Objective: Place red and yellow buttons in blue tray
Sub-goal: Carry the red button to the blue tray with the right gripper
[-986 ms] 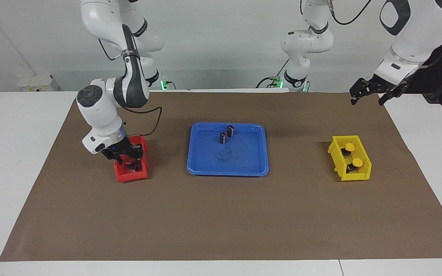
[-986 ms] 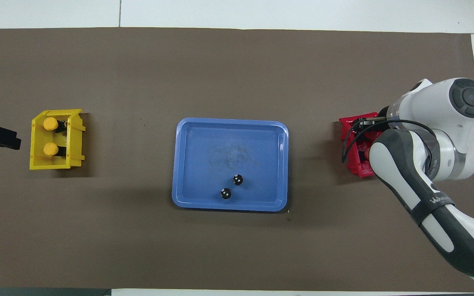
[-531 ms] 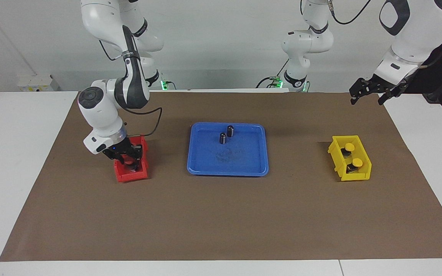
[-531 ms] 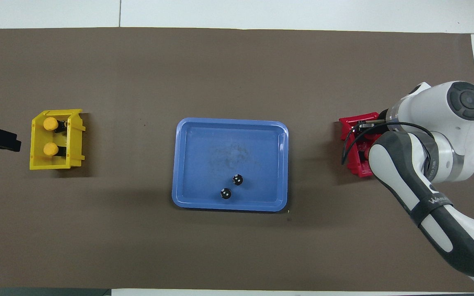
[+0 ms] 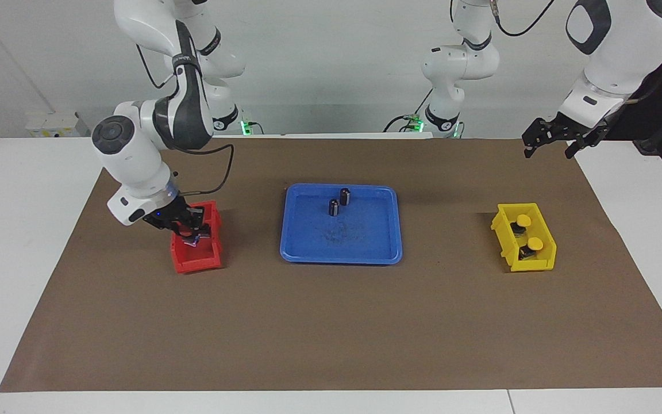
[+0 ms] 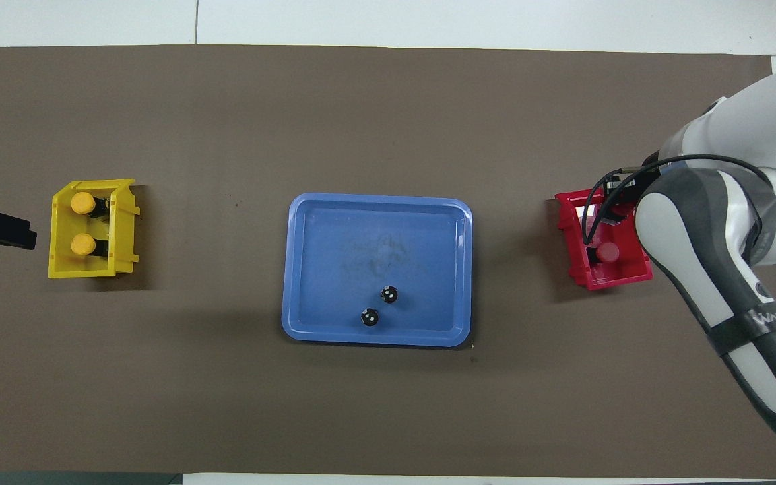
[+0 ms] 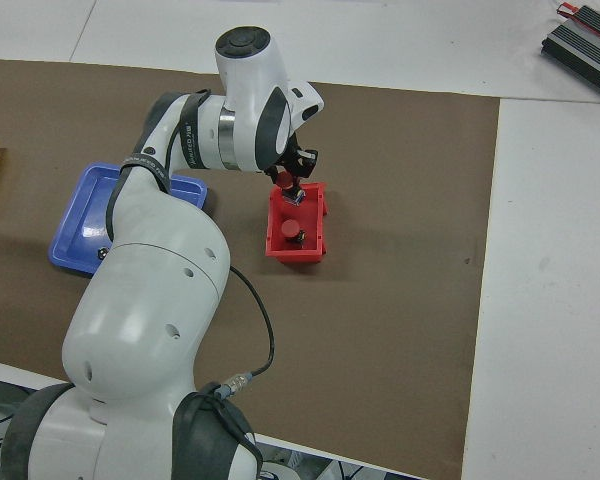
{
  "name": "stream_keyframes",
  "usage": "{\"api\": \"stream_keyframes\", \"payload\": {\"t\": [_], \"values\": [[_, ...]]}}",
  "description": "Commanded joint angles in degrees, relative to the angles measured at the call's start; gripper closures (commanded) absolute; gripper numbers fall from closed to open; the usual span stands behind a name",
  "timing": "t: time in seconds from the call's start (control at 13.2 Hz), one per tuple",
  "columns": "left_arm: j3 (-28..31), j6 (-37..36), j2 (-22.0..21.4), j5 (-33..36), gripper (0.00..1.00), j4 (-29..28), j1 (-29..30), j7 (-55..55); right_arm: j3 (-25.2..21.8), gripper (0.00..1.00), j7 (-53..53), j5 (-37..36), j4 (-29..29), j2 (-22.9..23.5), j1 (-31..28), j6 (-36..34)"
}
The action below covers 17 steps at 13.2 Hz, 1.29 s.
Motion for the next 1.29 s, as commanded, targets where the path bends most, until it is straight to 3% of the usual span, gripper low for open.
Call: {"api": "stream_keyframes", "payload": {"t": [0.0, 0.38, 0.68, 1.21], "values": [[0.00, 1.81, -2.02, 1.33, 0.00, -2.67, 0.09, -0.43, 0.36, 0.75, 12.71, 0.68, 11.44, 5.73, 7.33, -5.57], [0.17, 2.34, -2.46, 1.33, 0.00, -3.28, 0.18, -0.16, 0.36, 0.74, 39.27, 0.86, 10.85, 8.64, 23.59, 3.82], [0.26, 2.60, -2.55, 1.33, 0.00, -3.81, 0.70, -0.07, 0.28, 0.72, 47.47, -0.28, 9.18, 13.64, 31.43, 10.23], [0.35, 4.52, -2.90, 1.33, 0.00, -4.86, 1.14, -0.07, 0.28, 0.67, 48.37, -3.37, 1.89, 12.43, 32.24, 16.31]]}}
